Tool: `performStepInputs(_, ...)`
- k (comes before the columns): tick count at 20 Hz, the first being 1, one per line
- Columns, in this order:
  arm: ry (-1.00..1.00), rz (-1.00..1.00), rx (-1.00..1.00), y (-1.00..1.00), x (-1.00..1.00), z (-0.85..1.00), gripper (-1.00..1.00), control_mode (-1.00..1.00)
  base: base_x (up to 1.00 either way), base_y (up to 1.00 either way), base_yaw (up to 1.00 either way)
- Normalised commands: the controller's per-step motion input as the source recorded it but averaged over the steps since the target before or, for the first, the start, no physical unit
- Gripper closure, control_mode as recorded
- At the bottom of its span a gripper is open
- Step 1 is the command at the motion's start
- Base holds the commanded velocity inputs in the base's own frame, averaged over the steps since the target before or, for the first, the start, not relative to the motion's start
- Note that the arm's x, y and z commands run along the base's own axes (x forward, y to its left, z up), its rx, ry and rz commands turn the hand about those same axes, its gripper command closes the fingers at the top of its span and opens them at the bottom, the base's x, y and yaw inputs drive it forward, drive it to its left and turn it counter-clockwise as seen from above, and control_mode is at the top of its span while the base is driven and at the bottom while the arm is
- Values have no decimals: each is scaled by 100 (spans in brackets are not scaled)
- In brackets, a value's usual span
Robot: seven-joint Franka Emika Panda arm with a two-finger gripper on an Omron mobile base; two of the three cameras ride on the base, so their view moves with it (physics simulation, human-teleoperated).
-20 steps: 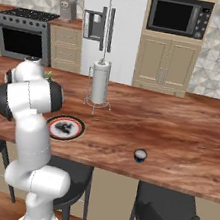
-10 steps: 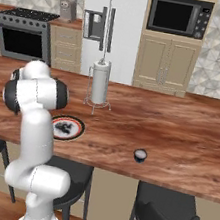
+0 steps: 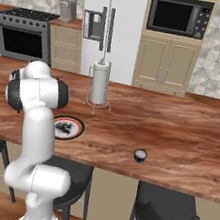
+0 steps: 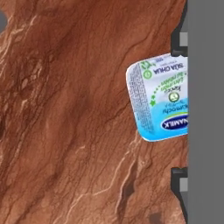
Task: Place two yogurt containers on each plate.
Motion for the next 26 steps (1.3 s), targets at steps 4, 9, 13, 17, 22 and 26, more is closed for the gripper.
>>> performStepInputs(4, -6, 0, 0, 0, 0, -1, -100, -100, 0, 0, 0)
performStepInputs(9, -6, 0, -1, 0, 0, 0, -100, -100, 0, 0, 0)
performStepInputs(13, -3, 0, 0, 0, 3, -12, -100, -100, 0, 0, 0)
performStepInputs(17, 0, 0, 0, -13, -5, -12, -100, -100, 0, 0, 0)
performStepInputs(22, 0, 0, 0, -14, -2, 0, -100, -100, 0, 0, 0)
performStepInputs(26, 0, 0, 0, -2, 0, -7, -100, -100, 0, 0, 0)
